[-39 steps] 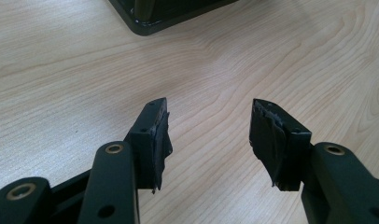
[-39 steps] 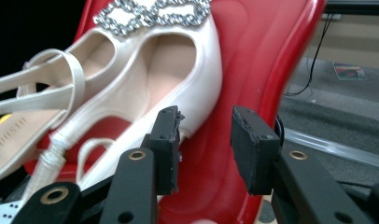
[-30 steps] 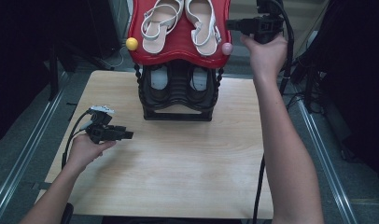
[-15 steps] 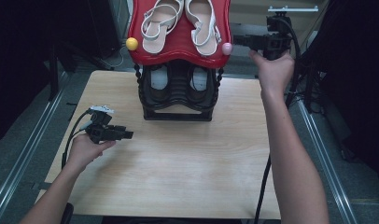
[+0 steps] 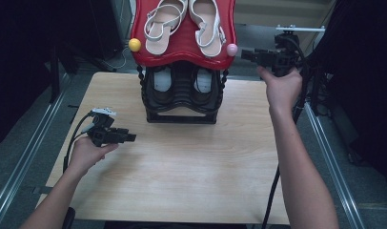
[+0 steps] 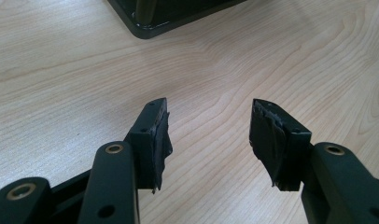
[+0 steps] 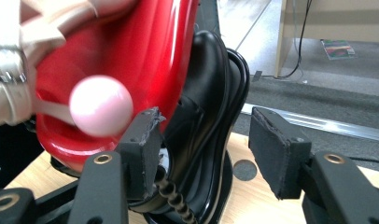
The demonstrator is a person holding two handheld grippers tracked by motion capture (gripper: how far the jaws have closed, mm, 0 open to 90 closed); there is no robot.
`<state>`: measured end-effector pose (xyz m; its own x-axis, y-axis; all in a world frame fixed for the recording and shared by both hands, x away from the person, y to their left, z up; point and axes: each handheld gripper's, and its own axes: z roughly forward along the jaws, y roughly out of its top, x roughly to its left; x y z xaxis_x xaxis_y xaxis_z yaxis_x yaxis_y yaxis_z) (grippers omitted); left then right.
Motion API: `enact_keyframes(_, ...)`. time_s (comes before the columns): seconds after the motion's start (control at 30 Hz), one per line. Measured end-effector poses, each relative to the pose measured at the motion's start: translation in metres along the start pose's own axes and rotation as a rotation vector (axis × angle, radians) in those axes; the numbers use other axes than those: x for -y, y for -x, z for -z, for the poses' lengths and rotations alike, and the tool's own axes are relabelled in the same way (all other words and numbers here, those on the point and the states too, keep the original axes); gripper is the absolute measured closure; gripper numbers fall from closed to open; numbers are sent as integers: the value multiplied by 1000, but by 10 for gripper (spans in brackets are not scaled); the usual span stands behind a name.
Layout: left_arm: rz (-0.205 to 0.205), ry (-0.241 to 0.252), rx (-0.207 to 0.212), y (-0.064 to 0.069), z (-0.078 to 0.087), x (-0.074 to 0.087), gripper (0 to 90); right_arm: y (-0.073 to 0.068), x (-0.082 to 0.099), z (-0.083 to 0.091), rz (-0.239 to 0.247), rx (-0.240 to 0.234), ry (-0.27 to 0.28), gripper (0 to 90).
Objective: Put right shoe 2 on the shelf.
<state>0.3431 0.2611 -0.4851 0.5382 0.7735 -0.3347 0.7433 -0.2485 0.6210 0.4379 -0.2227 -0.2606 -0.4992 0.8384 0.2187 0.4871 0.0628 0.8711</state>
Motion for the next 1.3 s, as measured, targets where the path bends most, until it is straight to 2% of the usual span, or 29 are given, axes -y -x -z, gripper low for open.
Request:
enact_keyframes(0.33, -3, 5, 0, 0, 0, 0, 476, 8, 31, -4, -5, 19, -26, 461)
enact_keyframes(0.63, -5, 6, -3, 0, 1, 0, 476, 18, 64, -10, -45, 3, -41, 473)
enact_keyframes(0.97, -12, -1, -1, 0, 0, 0, 476, 20, 102, -19, -61, -8, -79, 481)
enact_keyframes(1.13, -14, 3, -1, 0, 1, 0, 476, 21, 121, -23, -57, 1, -97, 481)
enact_keyframes(1.23, -10, 5, -3, 0, 1, 0, 476, 17, 133, -25, -29, 18, -96, 482)
enact_keyframes(1.3, -9, 4, -2, 0, 2, 0, 476, 16, 140, -25, -32, 8, -99, 482)
